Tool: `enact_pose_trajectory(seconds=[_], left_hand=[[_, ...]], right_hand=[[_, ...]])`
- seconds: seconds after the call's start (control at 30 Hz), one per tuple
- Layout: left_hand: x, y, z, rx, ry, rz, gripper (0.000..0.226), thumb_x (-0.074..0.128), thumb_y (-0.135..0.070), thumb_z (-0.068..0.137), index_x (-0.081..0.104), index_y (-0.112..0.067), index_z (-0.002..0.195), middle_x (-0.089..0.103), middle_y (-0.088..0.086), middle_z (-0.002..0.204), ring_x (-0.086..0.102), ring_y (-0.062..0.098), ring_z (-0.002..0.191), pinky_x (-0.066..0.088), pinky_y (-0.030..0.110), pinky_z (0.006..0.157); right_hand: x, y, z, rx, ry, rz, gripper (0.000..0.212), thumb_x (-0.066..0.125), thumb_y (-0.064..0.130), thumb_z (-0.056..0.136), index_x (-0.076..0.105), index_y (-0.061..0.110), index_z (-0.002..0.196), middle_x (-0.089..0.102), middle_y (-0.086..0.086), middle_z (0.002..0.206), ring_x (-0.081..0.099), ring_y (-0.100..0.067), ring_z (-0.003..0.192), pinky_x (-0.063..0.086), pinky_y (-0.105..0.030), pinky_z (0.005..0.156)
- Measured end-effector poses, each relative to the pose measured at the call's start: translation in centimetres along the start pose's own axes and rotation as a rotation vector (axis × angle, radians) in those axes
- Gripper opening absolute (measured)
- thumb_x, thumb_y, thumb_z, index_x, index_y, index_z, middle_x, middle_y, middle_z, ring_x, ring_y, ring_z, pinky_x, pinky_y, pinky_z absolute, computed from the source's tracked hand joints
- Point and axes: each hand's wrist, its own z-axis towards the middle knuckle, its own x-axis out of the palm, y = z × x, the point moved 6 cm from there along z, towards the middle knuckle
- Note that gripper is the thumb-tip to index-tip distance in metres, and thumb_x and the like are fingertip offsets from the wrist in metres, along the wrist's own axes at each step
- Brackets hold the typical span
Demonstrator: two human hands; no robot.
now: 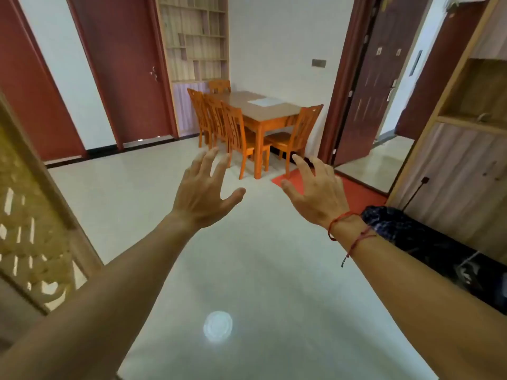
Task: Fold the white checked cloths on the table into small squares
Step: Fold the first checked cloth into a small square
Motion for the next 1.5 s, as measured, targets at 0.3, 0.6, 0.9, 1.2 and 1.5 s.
enact_pose_trajectory(seconds=[0.3, 0.6, 0.9, 1.2, 1.5], left_hand=[[9.8, 8.1, 5.3, -0.048, 0.089, 0.019, 0.083, 0.035, -0.068, 0.087, 0.038, -0.011, 0.146, 0.033, 0.018, 0.153, 0.030, 0.039, 0.140, 0.036, 0.053, 0.106], [18.1, 16.3, 13.6, -0.075, 0.200, -0.005, 0.086, 0.030, -0.072, 0.085, 0.035, -0.013, 0.148, 0.030, 0.016, 0.156, 0.026, 0.037, 0.142, 0.033, 0.053, 0.110], [25.5, 21.3, 21.4, -0.092, 0.219, -0.033, 0.087, 0.029, -0.072, 0.085, 0.033, -0.015, 0.150, 0.027, 0.015, 0.157, 0.024, 0.037, 0.143, 0.030, 0.052, 0.111], [35.1, 25.0, 33.5, -0.090, 0.228, -0.005, 0.084, 0.030, -0.071, 0.086, 0.033, -0.016, 0.150, 0.028, 0.013, 0.157, 0.024, 0.035, 0.144, 0.030, 0.051, 0.111], [43.7, 29.9, 44.5, -0.135, 0.242, -0.005, 0.083, 0.025, -0.071, 0.087, 0.033, -0.017, 0.150, 0.028, 0.014, 0.157, 0.025, 0.035, 0.144, 0.028, 0.050, 0.113]], right_hand=[[11.3, -0.6, 8.3, 0.009, 0.067, -0.062, 0.061, 0.040, 0.059, 0.090, 0.035, 0.030, 0.144, 0.042, -0.011, 0.138, 0.042, -0.031, 0.120, 0.038, -0.043, 0.090], [20.4, -0.1, 18.7, 0.059, 0.133, -0.057, 0.060, 0.041, 0.057, 0.092, 0.033, 0.032, 0.145, 0.038, -0.011, 0.142, 0.039, -0.031, 0.123, 0.035, -0.043, 0.095], [27.5, -3.5, 28.2, 0.087, 0.158, -0.071, 0.060, 0.039, 0.058, 0.091, 0.033, 0.031, 0.144, 0.039, -0.011, 0.142, 0.041, -0.032, 0.122, 0.037, -0.044, 0.094], [35.8, -8.7, 40.8, 0.062, 0.157, -0.045, 0.060, 0.040, 0.058, 0.091, 0.035, 0.029, 0.143, 0.044, -0.010, 0.132, 0.043, -0.030, 0.117, 0.038, -0.042, 0.090], [43.7, -12.2, 53.6, 0.036, 0.206, -0.019, 0.057, 0.041, 0.059, 0.089, 0.036, 0.032, 0.139, 0.045, -0.005, 0.127, 0.044, -0.027, 0.115, 0.037, -0.041, 0.089]])
